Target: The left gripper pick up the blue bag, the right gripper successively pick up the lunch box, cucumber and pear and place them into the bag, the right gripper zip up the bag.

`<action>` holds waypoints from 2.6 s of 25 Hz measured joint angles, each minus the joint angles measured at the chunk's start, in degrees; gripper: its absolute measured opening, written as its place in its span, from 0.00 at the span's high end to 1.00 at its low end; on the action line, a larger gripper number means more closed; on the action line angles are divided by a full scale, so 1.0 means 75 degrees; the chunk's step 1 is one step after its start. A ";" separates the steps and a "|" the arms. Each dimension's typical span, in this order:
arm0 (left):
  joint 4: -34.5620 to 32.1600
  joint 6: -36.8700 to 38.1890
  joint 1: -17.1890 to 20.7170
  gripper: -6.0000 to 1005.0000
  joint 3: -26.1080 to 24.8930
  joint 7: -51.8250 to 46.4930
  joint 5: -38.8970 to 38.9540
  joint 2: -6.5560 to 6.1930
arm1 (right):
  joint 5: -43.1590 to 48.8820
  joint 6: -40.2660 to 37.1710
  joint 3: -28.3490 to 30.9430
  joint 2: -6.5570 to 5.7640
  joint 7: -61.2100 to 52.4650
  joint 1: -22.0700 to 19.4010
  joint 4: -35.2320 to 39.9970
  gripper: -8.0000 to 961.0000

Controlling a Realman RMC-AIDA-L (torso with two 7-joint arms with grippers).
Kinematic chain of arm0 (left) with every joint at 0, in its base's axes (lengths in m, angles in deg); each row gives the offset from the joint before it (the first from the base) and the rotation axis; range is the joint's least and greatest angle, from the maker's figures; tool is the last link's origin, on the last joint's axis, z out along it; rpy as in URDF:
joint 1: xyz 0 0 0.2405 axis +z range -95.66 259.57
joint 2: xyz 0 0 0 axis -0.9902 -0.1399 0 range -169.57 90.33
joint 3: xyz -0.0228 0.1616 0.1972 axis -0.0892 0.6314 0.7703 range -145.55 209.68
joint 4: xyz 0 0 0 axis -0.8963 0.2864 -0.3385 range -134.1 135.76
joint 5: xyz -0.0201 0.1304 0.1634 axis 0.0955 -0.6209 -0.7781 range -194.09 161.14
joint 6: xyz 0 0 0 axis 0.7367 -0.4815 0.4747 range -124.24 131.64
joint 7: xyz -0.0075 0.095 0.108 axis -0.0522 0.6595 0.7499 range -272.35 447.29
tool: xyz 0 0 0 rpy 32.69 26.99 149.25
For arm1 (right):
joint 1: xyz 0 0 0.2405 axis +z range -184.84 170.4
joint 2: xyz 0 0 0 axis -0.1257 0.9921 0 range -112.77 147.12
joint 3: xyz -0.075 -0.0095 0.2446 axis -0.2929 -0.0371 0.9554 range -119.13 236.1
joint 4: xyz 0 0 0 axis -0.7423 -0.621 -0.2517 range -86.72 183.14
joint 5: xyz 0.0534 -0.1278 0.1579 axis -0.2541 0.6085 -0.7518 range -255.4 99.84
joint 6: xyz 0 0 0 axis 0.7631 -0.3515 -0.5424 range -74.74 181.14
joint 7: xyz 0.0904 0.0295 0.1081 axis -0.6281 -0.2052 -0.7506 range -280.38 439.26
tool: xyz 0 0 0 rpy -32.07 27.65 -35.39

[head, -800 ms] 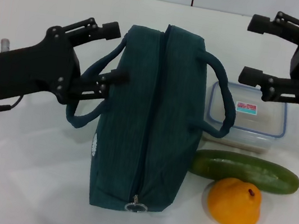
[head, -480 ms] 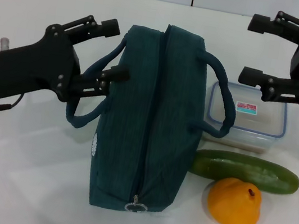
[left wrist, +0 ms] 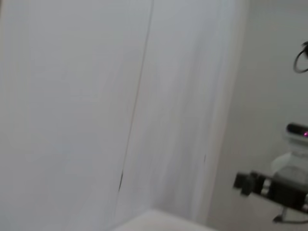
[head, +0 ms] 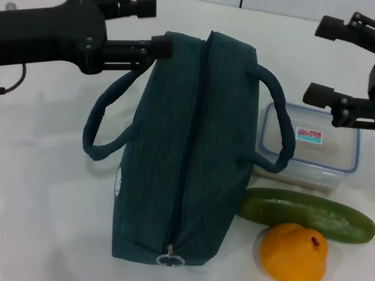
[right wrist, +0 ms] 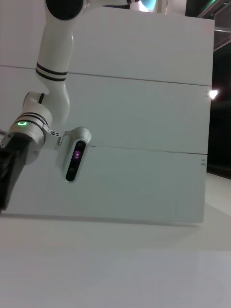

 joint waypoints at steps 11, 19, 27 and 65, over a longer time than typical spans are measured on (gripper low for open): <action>-0.0485 -0.0138 0.0354 0.17 0.0053 -0.1423 -0.0644 0.0240 | -0.0200 -0.0186 -0.0009 -0.0044 0.0037 -0.0133 -0.0198 0.09; -0.0279 -0.0478 0.0425 0.17 0.0350 -0.1480 -0.0708 0.0276 | -0.0213 -0.0194 -0.0009 -0.0022 0.0205 -0.0132 -0.0199 0.09; -0.0321 -0.1465 0.0356 0.17 0.1037 -0.1513 -0.0932 0.0268 | -0.0217 -0.0210 -0.0009 0.0012 0.0180 -0.0157 -0.0198 0.09; 0.0647 -0.1617 0.0021 0.95 0.0596 0.0814 -0.0467 0.0221 | -0.3588 0.2312 0.0217 0.0692 0.0419 -0.4020 0.3597 0.09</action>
